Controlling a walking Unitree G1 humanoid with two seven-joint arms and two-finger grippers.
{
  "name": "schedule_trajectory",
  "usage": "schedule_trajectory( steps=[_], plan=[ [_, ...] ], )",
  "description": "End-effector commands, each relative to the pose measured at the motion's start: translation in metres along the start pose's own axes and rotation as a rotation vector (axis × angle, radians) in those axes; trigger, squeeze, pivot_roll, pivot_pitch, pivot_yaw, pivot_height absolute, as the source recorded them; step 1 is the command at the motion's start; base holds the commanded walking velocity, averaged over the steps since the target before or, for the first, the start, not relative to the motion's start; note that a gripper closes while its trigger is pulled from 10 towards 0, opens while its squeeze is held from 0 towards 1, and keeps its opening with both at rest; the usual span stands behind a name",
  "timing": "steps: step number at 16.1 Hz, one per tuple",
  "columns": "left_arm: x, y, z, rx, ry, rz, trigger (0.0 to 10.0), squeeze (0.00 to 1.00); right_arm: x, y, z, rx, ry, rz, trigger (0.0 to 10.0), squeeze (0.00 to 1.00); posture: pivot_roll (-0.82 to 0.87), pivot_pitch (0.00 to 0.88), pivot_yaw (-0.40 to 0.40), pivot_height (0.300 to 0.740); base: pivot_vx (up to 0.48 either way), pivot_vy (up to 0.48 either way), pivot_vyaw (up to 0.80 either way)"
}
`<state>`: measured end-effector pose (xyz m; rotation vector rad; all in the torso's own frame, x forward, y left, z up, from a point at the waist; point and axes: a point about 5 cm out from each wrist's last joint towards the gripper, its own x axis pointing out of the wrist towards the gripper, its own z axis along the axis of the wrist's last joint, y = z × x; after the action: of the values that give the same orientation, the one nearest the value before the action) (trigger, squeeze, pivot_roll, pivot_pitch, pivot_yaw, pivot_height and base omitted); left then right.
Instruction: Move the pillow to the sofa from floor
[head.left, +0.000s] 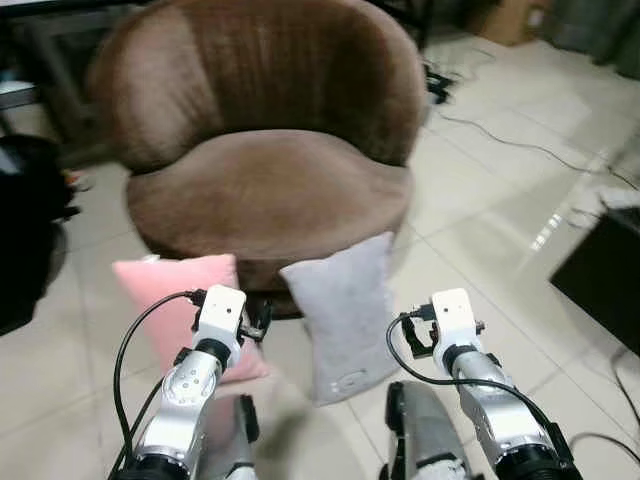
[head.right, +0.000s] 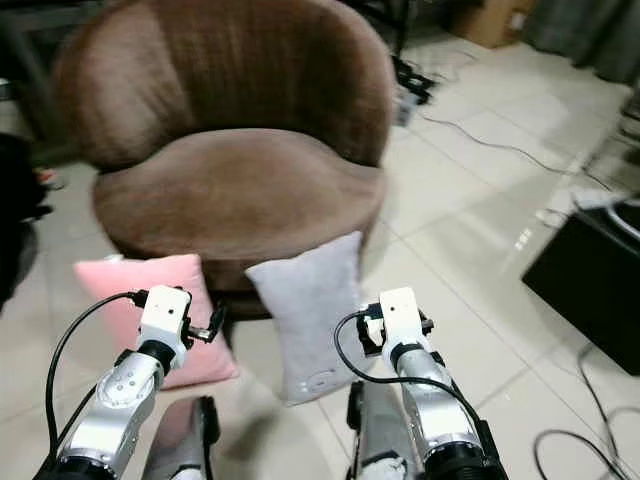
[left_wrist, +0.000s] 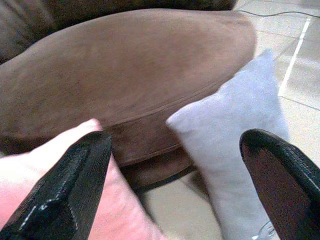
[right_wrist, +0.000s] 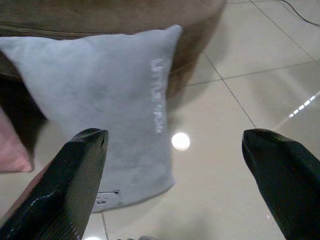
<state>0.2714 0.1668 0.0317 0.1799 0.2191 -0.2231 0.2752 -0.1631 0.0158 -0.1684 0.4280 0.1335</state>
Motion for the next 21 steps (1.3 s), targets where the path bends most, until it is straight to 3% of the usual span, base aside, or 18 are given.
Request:
schedule_trajectory(
  steps=[1, 17, 21],
  plan=[
    [0.0020, -0.0015, 0.0071, 0.004, -0.025, -0.008, 10.0, 0.00, 0.0011, -0.0022, 0.0034, -0.013, -0.006, -0.005, 10.0, 0.00, 0.01, 0.008, 0.014, 0.546, 0.364, 0.000, 0.00],
    [0.0016, -0.0016, 0.0070, 0.008, -0.024, -0.014, 10.0, 0.00, 0.0017, -0.0027, 0.0016, -0.012, 0.002, -0.011, 10.0, 0.00, 0.01, 0.005, 0.015, 0.546, 0.357, 0.000, -0.08],
    [0.0019, -0.0044, 0.0047, 0.004, -0.010, -0.025, 10.0, 0.00, 0.0005, -0.0039, 0.0006, -0.015, 0.000, -0.011, 10.0, 0.00, 0.00, 0.000, 0.015, 0.546, 0.062, 0.000, 0.00]
  ],
)
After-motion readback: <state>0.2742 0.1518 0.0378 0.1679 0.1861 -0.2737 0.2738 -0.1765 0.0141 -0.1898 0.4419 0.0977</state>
